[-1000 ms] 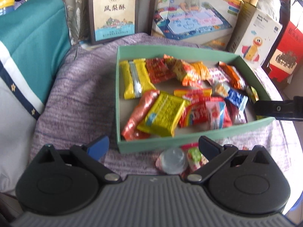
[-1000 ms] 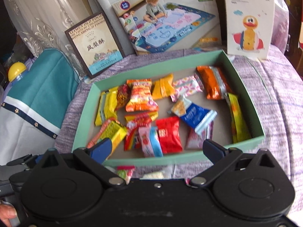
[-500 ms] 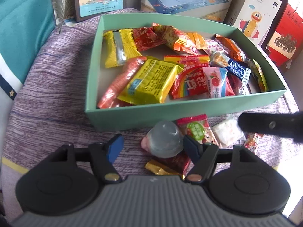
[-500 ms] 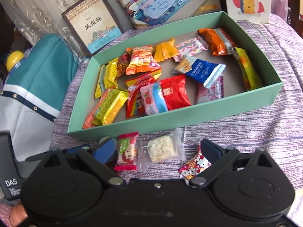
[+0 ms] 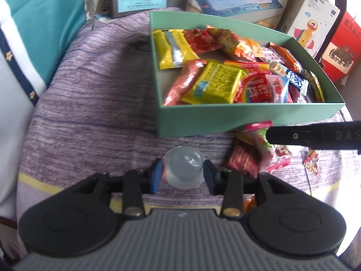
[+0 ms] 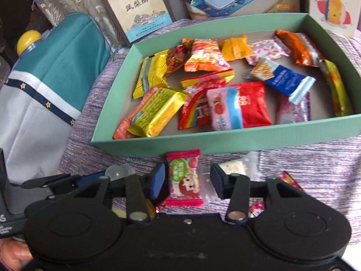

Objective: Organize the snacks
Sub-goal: 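Grasp the clear jelly cup with left tool while right tool grasps green-red candy pack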

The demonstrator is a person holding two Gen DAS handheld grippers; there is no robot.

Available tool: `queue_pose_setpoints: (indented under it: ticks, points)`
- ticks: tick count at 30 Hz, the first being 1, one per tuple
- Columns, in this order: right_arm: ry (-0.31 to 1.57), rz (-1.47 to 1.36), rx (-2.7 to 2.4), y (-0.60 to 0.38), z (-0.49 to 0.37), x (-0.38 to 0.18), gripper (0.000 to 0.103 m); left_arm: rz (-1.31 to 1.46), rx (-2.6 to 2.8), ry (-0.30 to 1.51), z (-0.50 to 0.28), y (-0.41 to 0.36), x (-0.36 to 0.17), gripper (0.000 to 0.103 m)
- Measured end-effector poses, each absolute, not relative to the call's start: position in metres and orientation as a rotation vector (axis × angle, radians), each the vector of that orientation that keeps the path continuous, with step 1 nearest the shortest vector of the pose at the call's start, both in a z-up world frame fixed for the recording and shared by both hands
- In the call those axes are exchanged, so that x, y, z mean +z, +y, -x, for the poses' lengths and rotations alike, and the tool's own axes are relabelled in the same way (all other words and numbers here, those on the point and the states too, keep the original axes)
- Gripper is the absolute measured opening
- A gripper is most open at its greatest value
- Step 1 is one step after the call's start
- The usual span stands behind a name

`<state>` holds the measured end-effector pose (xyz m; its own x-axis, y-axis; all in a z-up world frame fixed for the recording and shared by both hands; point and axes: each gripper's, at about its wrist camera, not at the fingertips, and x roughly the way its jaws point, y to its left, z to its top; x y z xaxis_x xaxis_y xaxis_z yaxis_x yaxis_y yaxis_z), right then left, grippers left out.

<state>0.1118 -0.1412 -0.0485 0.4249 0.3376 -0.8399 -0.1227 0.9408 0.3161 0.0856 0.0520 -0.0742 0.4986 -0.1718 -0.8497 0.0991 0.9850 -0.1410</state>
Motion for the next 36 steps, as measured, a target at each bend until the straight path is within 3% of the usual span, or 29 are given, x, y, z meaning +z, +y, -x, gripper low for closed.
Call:
queue_pose_setpoints:
  ticks: [4, 8, 10, 15, 17, 20, 24, 27, 36]
  points:
    - [1.122, -0.166, 0.323, -0.119, -0.118, -0.059, 0.045, 0.114, -0.146, 1.031, -0.077, 0.068, -0.076, 0.045]
    - [1.088, -0.070, 0.324, -0.105, -0.112, -0.063, 0.045, 0.121, -0.127, 1.023, -0.075, 0.072, -0.077, 0.057]
    - [1.076, -0.040, 0.334, -0.102, -0.108, -0.064, 0.033, 0.116, -0.129, 1.017, -0.075, 0.072, -0.077, 0.060]
    - [1.078, -0.037, 0.344, -0.105, -0.106, -0.064, 0.033, 0.102, -0.122, 1.015, -0.080, 0.065, -0.078, 0.068]
    - [1.083, -0.030, 0.352, -0.105, -0.109, -0.063, 0.033, 0.089, -0.123, 1.008, -0.081, 0.062, -0.079, 0.065]
    - [1.087, -0.032, 0.361, -0.103, -0.113, -0.063, 0.037, 0.082, -0.136, 0.993, -0.082, 0.060, -0.079, 0.039]
    - [1.066, -0.006, 0.367, -0.098, -0.114, -0.064, 0.038, 0.077, -0.141, 0.984, -0.080, 0.060, -0.079, 0.038]
    - [1.053, 0.007, 0.371, -0.098, -0.110, -0.063, 0.031, 0.080, -0.136, 0.986, -0.080, 0.060, -0.078, 0.038]
    - [1.042, -0.050, 0.396, -0.117, -0.092, -0.043, 0.030, 0.076, -0.153, 0.989, -0.068, 0.058, -0.069, 0.034]
